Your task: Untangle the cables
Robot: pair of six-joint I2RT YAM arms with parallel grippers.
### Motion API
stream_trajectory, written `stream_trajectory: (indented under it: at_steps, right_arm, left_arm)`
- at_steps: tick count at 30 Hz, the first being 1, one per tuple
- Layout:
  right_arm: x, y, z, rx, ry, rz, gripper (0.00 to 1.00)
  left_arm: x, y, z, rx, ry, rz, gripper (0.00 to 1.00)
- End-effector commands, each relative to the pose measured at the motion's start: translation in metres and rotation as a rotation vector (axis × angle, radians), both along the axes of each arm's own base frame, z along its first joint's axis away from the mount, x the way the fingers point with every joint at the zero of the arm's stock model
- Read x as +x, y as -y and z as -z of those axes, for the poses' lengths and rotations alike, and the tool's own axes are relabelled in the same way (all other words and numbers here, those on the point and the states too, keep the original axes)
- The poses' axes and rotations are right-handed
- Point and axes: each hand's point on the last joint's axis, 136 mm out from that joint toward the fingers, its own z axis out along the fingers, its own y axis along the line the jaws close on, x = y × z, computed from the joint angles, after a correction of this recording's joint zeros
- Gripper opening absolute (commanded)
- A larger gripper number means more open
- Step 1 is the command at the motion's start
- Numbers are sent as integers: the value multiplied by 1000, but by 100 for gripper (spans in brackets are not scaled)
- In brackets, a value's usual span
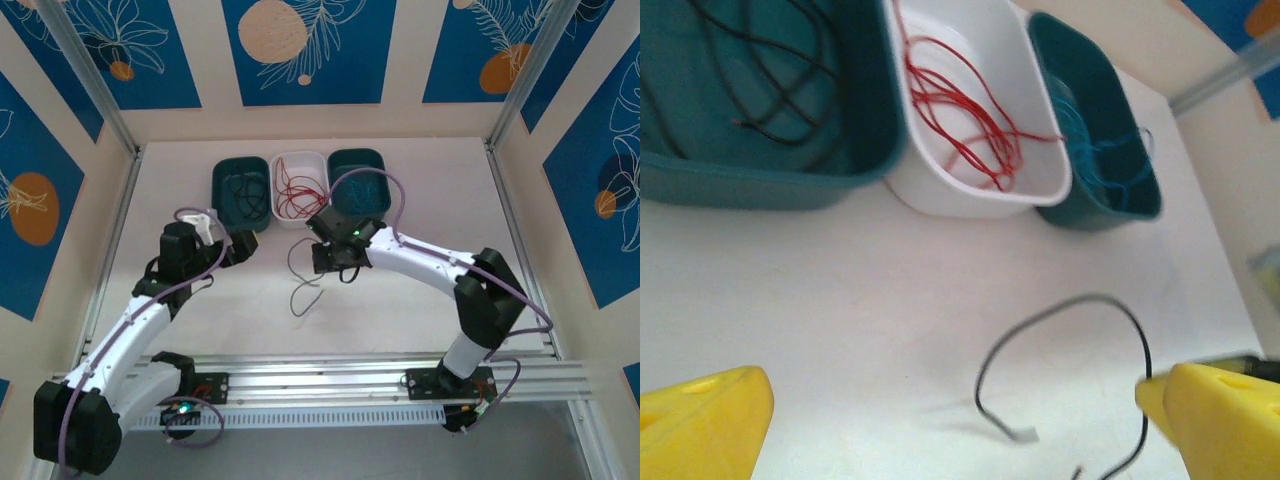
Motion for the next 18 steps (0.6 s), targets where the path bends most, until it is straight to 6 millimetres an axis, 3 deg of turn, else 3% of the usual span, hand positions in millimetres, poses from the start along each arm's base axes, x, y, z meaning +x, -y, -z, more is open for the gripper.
stream_trajectory:
  at_steps: [1,4,11,18]
  right_arm:
    - [4,-7,-16,41,92,-65,0]
    - [2,-15,-33,94,146,-127,0]
    - [-17,-30,-78,239,275,-291,0]
    - [-32,-34,-108,315,318,-372,0]
  left_arm:
    - [-12,25,-6,-36,66,164,100]
    - [-19,36,-5,-7,105,254,99]
    - [-17,39,-10,126,218,338,90]
    - [-26,61,-29,199,384,517,86]
